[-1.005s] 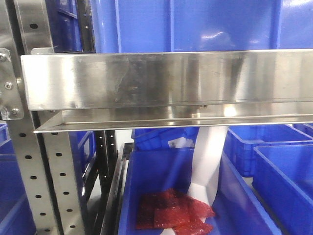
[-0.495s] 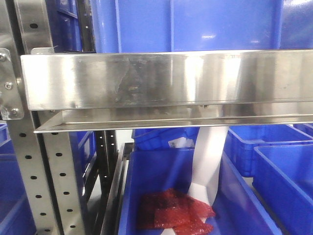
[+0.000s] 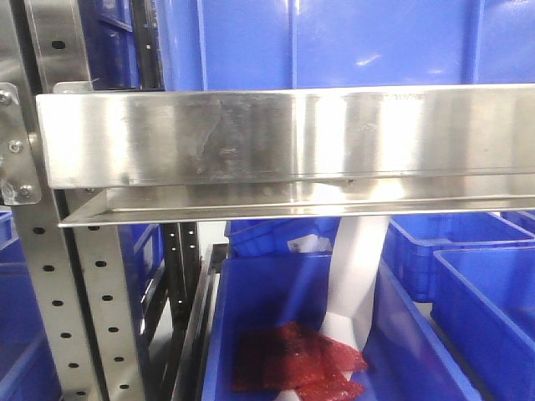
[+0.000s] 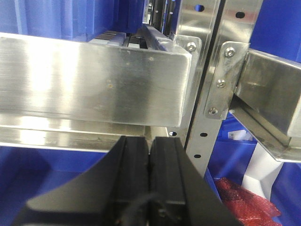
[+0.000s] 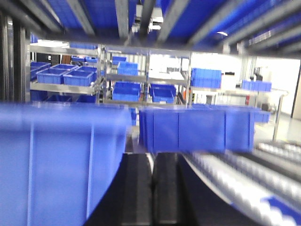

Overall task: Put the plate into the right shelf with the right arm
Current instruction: 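Withdraw the open right gripper up out of the bin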

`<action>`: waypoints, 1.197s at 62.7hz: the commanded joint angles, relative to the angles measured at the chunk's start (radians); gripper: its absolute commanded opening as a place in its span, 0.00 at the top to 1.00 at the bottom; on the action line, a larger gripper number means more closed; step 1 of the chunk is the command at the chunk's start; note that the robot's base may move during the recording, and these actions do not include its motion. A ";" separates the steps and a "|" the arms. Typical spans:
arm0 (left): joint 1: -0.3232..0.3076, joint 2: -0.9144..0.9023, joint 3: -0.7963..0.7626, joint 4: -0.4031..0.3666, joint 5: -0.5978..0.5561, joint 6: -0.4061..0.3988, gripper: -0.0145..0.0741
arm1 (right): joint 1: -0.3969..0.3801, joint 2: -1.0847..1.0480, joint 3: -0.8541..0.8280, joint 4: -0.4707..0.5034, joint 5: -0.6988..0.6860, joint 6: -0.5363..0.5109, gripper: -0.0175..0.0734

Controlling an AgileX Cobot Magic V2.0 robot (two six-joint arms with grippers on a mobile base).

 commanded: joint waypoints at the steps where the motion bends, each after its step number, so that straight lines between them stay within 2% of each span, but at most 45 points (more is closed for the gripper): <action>1: -0.004 -0.006 0.009 0.000 -0.090 -0.006 0.89 | -0.007 -0.072 0.048 0.021 -0.054 0.006 0.75; 11: -0.004 -0.006 0.009 0.000 -0.090 -0.006 0.89 | -0.007 -0.144 0.145 0.058 0.021 0.006 0.75; 29: -0.004 -0.006 0.009 0.000 -0.090 -0.006 0.89 | -0.001 -0.145 0.257 0.058 -0.004 0.006 0.75; 48: -0.004 -0.006 0.009 0.000 -0.090 -0.006 0.89 | 0.034 -0.145 0.257 0.037 0.050 0.006 0.75; 58: -0.004 -0.006 0.009 0.000 -0.090 -0.006 0.89 | 0.040 -0.145 0.257 -0.025 0.047 0.034 0.75; 75: -0.004 -0.006 0.009 0.000 -0.090 -0.006 0.89 | 0.040 -0.145 0.257 -0.027 0.046 0.050 0.75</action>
